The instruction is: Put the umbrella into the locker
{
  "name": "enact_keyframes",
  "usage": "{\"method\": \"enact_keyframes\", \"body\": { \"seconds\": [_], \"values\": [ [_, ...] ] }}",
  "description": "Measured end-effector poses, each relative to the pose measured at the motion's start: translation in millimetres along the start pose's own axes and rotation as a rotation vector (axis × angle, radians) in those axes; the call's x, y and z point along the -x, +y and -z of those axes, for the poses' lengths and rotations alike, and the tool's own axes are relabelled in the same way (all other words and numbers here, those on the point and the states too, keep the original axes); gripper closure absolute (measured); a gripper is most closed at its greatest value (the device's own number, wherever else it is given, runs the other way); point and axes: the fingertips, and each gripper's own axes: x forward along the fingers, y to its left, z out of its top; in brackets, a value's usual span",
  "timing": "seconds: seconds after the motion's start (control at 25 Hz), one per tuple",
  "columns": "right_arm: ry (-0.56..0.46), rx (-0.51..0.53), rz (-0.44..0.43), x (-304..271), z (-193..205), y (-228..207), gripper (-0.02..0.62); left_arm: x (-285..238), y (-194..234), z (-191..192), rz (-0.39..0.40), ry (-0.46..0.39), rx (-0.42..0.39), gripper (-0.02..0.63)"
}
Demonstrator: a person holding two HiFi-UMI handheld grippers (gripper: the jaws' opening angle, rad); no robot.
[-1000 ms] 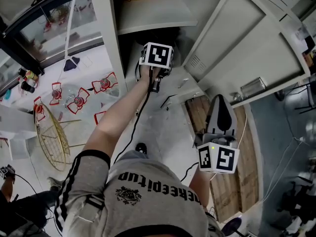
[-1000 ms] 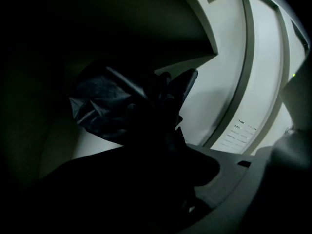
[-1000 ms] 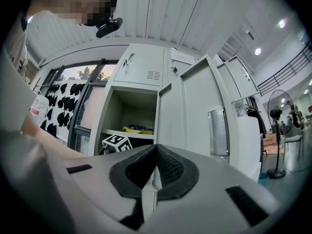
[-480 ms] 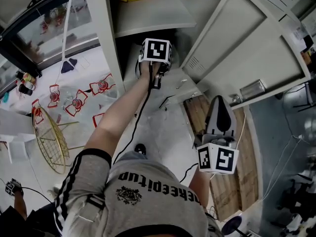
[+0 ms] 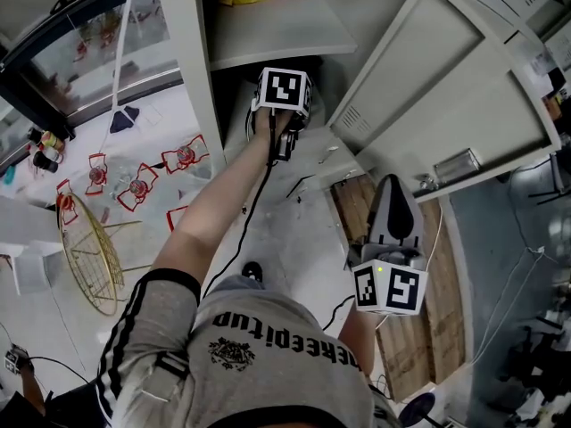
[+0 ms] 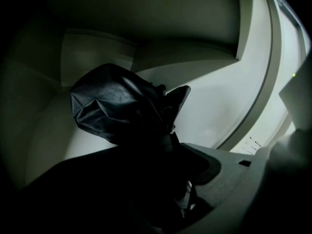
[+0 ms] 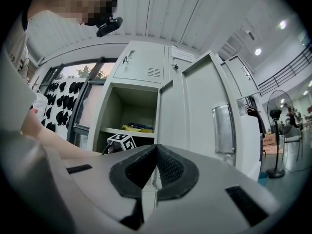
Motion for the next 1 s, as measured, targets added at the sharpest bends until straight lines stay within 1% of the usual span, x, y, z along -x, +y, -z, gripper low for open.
{"method": "enact_keyframes", "body": {
  "seconds": [0.2, 0.36, 0.44, 0.56, 0.64, 0.72, 0.84, 0.92, 1.0],
  "values": [
    [0.001, -0.006, -0.002, 0, 3, 2, 0.594, 1, -2, 0, -0.013, -0.003, -0.033, 0.316],
    [0.007, -0.009, -0.016, 0, 7, 6, 0.594, 3, -2, 0, -0.027, -0.031, -0.047, 0.31],
    [0.009, -0.01, -0.024, 0, 8, 9, 0.594, 3, -6, 1, -0.026, -0.051, -0.069, 0.31],
    [0.01, -0.012, -0.04, 2, 8, 15, 0.594, 17, -13, -3, -0.041, -0.126, -0.143, 0.31],
    [0.008, -0.013, -0.049, 3, 7, 18, 0.594, 27, -16, -6, -0.076, -0.182, -0.216, 0.31],
    [0.005, -0.013, -0.057, 6, 6, 20, 0.594, 35, -23, -4, -0.101, -0.219, -0.293, 0.315],
    [0.0, -0.014, -0.072, 10, 4, 23, 0.594, 49, -30, 0, -0.139, -0.269, -0.363, 0.343],
    [-0.003, -0.018, -0.085, 11, 2, 25, 0.594, 62, -33, 1, -0.168, -0.313, -0.396, 0.405],
    [-0.005, -0.017, -0.101, 13, -1, 28, 0.594, 74, -39, 2, -0.177, -0.358, -0.429, 0.454]
  ]
}}
